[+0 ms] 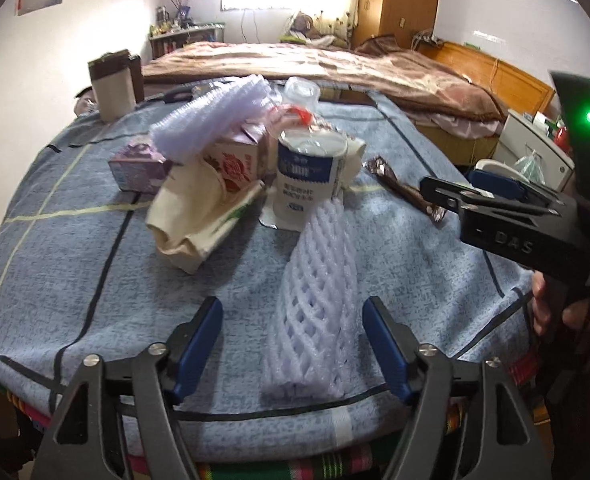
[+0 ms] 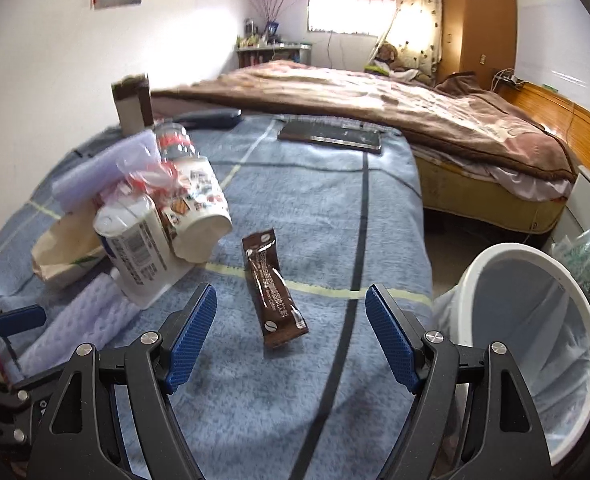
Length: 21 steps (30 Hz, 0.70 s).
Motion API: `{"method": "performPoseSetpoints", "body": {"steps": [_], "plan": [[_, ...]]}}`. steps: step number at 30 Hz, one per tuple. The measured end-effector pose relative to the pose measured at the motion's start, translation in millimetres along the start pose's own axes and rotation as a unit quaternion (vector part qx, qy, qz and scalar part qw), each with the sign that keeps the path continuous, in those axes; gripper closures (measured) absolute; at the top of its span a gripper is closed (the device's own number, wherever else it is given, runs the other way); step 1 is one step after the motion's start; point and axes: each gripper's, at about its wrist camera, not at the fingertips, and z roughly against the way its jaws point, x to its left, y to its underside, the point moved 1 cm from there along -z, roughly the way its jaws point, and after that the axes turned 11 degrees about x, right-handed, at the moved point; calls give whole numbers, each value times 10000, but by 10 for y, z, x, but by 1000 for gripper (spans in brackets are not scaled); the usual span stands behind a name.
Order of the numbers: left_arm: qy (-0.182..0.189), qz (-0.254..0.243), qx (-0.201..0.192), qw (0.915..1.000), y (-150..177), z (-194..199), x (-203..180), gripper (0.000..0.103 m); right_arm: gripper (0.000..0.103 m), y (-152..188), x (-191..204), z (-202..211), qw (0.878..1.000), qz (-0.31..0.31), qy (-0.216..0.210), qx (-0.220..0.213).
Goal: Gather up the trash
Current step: 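Grasp the white foam net sleeve with the left tool while the right tool grasps the brown wrapper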
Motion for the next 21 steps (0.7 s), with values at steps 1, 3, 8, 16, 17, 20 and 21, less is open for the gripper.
{"method": "performPoseSetpoints", "body": {"steps": [1, 3, 8, 16, 17, 20, 21], "plan": [[19, -29, 17, 10000, 2, -12, -15, 30, 26, -11, 6, -39, 9999, 4, -48, 146], [16, -63, 64, 10000, -1, -28, -27, 33, 32, -19, -14, -78, 9993, -5, -89, 358], [-12, -20, 154, 9999, -1, -85, -40, 37, 47, -38, -32, -136, 9983, -29, -53, 581], [-124, 14, 134, 9998, -4, -91, -19, 42, 71, -57, 3, -161, 9978, 83, 13, 653], [-145, 26, 127, 9998, -1, -88, -21, 44, 73, -74, -2, -183, 9979, 78, 23, 649], [-58, 46, 111, 9999, -14, -82, -2, 54, 77, -73, -11, -170, 9981, 32, 39, 618], [-24, 58, 102, 9999, -14, -77, 3, 55, 77, -72, -17, -167, 9981, 17, 43, 615]]}}
